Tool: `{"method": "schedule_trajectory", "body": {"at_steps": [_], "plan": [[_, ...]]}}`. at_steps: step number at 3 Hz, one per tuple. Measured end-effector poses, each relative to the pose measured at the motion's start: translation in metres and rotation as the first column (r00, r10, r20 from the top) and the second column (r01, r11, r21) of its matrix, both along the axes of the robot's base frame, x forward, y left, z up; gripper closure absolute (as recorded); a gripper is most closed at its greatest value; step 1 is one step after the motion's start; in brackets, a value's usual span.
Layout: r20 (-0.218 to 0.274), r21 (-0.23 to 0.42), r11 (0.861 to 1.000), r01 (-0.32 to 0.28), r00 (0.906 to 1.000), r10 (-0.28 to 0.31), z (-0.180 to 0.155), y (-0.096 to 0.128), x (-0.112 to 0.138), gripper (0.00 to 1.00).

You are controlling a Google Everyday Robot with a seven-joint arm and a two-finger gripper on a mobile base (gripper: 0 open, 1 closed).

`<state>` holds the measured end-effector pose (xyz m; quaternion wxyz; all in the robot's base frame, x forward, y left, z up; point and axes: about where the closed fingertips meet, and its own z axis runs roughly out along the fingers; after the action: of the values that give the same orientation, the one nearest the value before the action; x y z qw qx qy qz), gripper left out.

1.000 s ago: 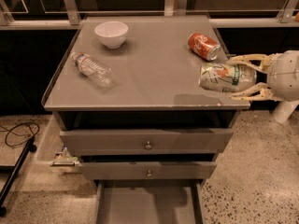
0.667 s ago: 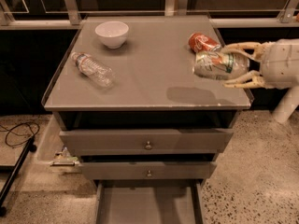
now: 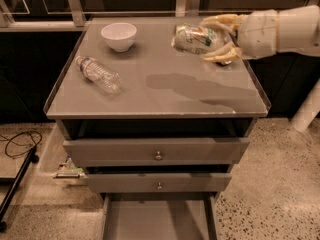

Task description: Pick 7up can from bottom drawer and place on counter

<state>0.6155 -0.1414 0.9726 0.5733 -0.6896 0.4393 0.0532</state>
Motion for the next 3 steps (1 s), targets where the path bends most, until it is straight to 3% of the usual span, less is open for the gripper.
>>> {"method": "schedule_trajectory", "body": {"at_steps": [1,2,3], "plan": [[-0.052,0.029,0.996,-0.081,0.9952,0.082,-0.006,0.033,0.017,1.0],[-0.165,0.002,0.996,-0.093,0.9821,0.092,-0.036,0.046,0.024,1.0],[-0.27,0.005,0.998,-0.058,0.9613,0.057,-0.063,0.047,0.03,1.0]]}}
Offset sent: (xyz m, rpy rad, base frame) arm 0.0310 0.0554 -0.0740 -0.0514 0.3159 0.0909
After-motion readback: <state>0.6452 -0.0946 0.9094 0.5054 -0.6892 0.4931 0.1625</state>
